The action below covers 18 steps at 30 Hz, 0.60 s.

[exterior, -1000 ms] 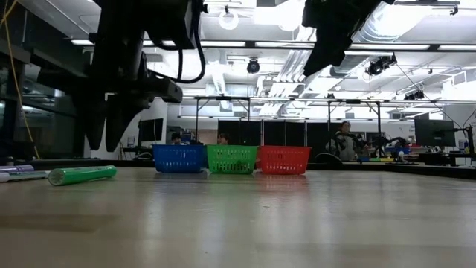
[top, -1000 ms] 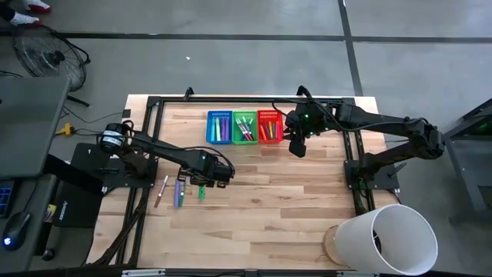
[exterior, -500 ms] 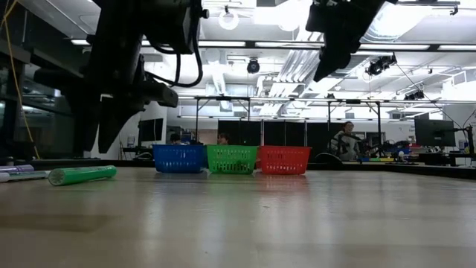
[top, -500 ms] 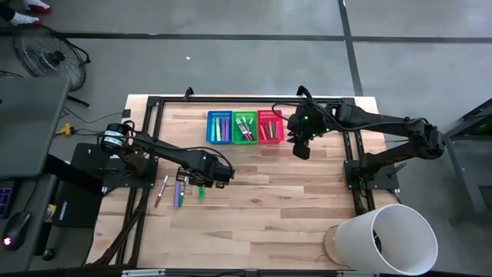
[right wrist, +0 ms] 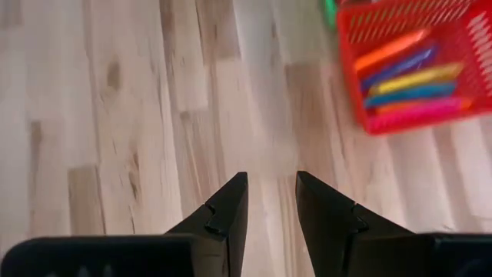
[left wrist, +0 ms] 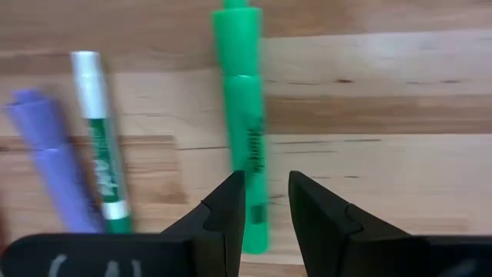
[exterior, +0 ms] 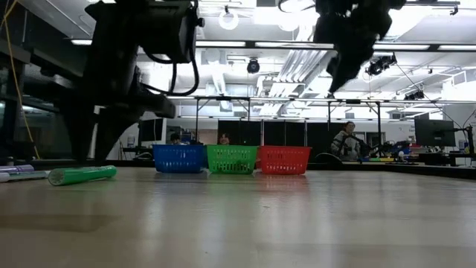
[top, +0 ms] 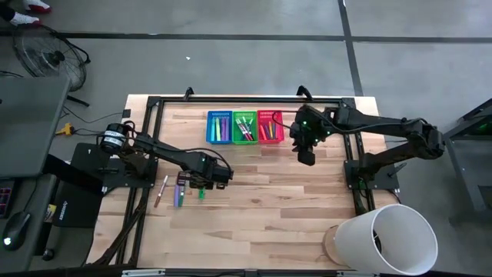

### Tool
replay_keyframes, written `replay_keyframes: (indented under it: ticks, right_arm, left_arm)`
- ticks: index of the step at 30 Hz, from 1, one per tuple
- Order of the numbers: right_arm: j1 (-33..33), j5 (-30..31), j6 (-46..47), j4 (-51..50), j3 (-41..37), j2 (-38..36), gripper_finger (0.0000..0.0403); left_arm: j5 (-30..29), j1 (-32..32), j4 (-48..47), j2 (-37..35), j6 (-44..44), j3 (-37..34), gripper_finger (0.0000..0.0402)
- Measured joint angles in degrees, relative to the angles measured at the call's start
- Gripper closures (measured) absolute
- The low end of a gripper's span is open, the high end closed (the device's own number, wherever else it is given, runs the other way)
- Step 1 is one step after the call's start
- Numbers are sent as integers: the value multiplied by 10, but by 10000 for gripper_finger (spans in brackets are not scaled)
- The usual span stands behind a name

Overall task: Pick & Place Markers
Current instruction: Put the green highlighter into the blue bin

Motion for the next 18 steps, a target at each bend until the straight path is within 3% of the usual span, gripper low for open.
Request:
replay_keyframes:
  ticks: [18]
  right_arm:
    - [0,-19,0,33,-121,-1,303]
  left_arm:
    - [3,0,-5,0,-18,0,295]
